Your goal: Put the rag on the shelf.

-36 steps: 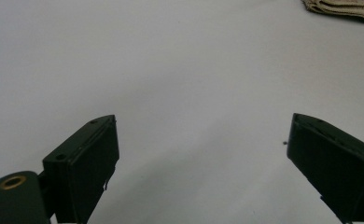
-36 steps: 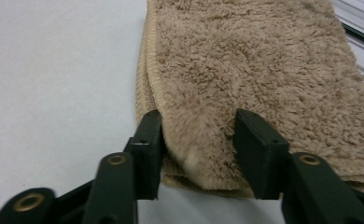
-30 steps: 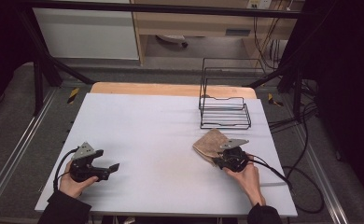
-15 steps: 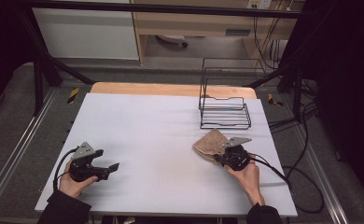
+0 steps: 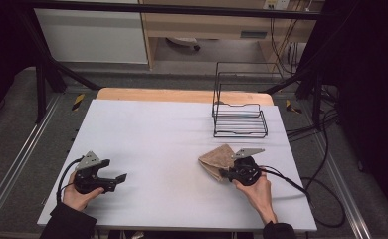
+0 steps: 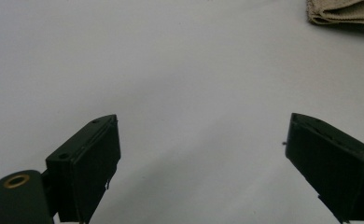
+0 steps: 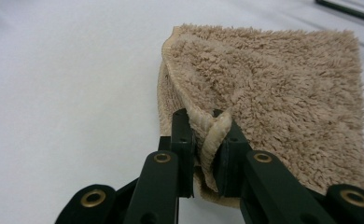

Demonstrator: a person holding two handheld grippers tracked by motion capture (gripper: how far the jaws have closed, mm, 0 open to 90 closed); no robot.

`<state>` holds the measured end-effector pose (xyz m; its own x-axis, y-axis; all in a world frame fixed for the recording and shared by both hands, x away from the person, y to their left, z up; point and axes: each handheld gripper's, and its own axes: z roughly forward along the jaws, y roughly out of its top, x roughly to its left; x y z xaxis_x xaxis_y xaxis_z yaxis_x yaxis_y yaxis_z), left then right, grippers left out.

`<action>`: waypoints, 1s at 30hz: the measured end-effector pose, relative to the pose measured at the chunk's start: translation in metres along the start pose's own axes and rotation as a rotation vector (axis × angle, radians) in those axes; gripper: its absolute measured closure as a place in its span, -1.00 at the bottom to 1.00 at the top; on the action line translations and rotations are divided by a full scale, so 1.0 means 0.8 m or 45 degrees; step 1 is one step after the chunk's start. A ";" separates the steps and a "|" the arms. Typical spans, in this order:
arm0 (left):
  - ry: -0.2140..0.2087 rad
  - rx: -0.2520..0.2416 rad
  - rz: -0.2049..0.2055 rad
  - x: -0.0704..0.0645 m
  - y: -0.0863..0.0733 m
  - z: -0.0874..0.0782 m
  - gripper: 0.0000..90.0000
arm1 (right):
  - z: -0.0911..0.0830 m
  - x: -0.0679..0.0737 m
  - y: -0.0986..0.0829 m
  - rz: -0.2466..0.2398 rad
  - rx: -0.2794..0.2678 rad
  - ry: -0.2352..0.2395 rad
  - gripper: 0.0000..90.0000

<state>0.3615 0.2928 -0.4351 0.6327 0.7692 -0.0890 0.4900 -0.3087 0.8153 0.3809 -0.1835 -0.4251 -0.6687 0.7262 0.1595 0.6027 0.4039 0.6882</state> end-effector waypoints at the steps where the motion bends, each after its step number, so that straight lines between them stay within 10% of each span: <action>1: 0.000 0.000 0.001 0.000 0.000 0.000 -0.78 | 0.001 0.002 0.000 0.005 0.005 0.005 0.78; 13: -0.004 0.005 0.005 -0.001 0.000 0.000 -0.78 | 0.018 0.032 -0.004 0.005 0.020 0.085 0.73; 19: -0.007 0.007 0.002 0.000 0.000 0.001 -0.78 | 0.004 0.030 0.000 0.024 -0.087 0.144 0.16; 30: -0.006 0.008 -0.002 0.000 0.001 0.003 -0.78 | -0.018 -0.019 -0.021 0.094 -0.121 -0.067 0.09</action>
<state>0.3628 0.2912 -0.4358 0.6348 0.7670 -0.0933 0.4949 -0.3110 0.8114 0.3747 -0.2097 -0.4286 -0.5988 0.7813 0.1761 0.6036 0.2957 0.7405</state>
